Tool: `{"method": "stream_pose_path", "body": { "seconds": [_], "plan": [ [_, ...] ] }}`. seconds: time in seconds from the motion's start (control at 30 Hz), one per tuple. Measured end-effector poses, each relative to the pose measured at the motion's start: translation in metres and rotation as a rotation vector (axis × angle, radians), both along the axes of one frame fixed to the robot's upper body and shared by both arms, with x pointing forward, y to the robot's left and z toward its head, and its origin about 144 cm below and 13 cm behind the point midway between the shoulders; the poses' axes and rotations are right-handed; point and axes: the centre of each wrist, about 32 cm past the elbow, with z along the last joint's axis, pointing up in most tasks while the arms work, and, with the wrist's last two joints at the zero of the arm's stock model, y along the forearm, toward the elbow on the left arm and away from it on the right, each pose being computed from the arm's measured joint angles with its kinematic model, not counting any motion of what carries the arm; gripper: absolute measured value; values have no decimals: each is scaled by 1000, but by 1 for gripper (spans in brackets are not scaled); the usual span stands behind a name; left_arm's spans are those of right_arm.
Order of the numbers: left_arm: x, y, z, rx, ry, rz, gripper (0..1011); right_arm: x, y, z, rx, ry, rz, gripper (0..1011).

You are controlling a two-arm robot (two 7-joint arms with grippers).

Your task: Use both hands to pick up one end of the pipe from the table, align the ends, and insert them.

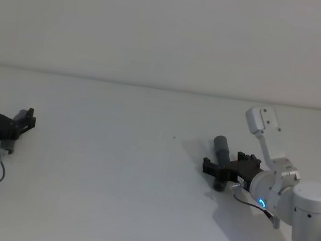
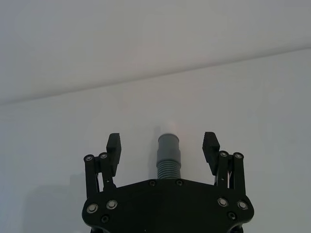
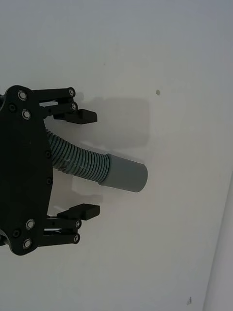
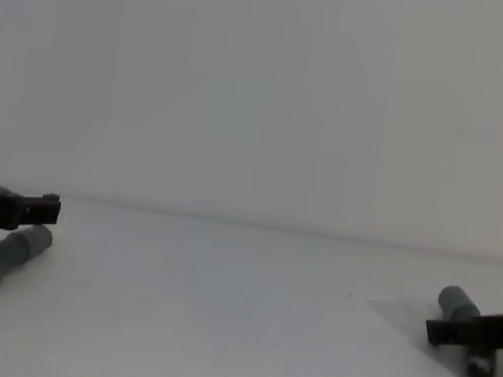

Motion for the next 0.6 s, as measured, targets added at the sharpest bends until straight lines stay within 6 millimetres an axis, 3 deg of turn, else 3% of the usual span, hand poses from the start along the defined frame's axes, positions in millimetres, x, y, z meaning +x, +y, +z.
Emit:
{"method": "stream_pose_path", "body": {
  "seconds": [0.6],
  "plan": [
    [22, 5, -5, 34, 106, -61, 1002, 0, 0, 0, 0, 0, 0, 1001]
  ]
}}
